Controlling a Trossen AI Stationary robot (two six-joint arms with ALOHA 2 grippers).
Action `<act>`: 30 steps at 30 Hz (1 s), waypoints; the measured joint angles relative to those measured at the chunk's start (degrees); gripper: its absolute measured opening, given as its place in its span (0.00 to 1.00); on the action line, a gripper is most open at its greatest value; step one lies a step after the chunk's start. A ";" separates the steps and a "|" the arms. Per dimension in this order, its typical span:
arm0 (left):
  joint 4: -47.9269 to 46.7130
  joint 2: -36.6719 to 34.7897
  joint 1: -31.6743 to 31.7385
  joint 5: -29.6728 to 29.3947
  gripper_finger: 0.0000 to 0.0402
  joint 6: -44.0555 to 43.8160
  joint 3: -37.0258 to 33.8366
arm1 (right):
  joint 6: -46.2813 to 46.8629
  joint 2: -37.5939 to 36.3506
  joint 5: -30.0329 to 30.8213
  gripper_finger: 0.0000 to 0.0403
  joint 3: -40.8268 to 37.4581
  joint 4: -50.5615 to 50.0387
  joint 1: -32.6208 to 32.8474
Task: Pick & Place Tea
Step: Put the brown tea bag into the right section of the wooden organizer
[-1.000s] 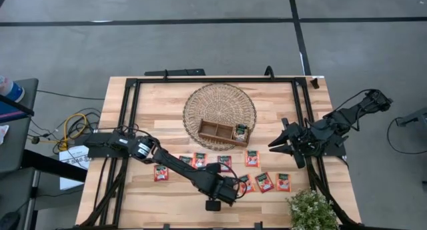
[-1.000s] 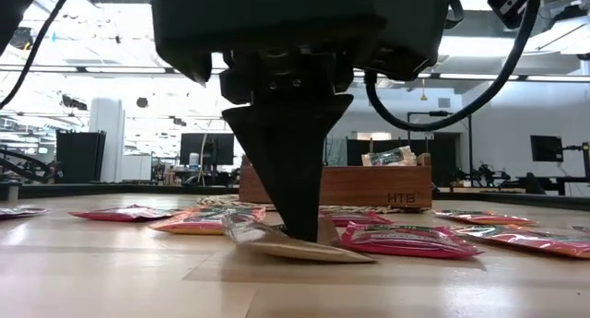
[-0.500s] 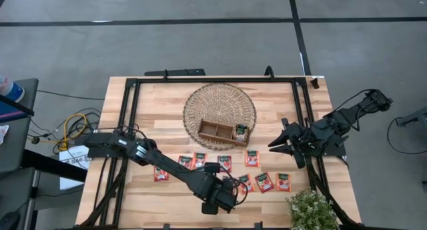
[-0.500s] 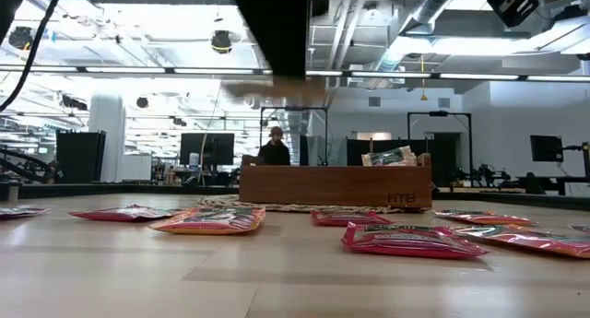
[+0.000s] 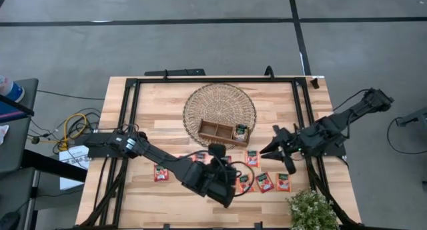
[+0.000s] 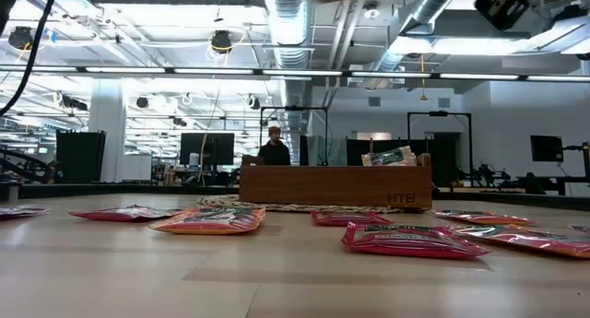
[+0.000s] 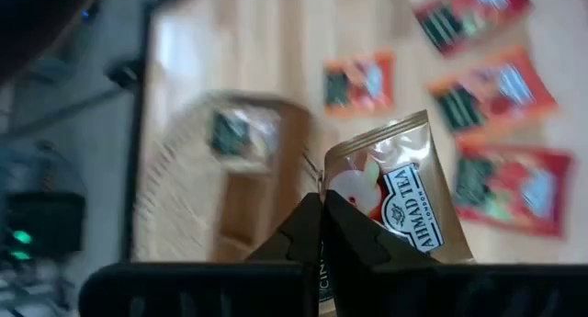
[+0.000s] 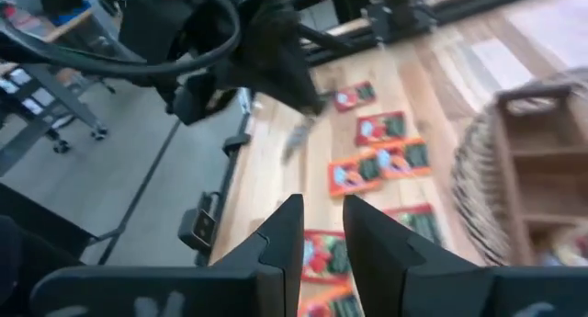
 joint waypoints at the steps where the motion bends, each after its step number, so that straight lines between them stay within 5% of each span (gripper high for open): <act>1: 2.02 -0.02 0.36 -1.15 0.00 2.00 0.02 | -0.60 1.24 -0.52 0.19 0.00 1.94 -0.20; 8: 9.56 -0.02 1.89 -5.11 0.00 13.12 0.00 | -0.86 7.55 -5.13 0.32 0.00 5.76 -3.48; 16: 9.72 -0.02 3.04 -6.45 0.00 15.86 0.00 | 1.15 11.20 -5.74 0.50 0.00 11.61 -7.86; 30: 9.75 -0.02 4.82 -6.39 0.00 16.71 0.00 | 3.42 15.77 -7.42 0.46 0.00 16.47 -10.31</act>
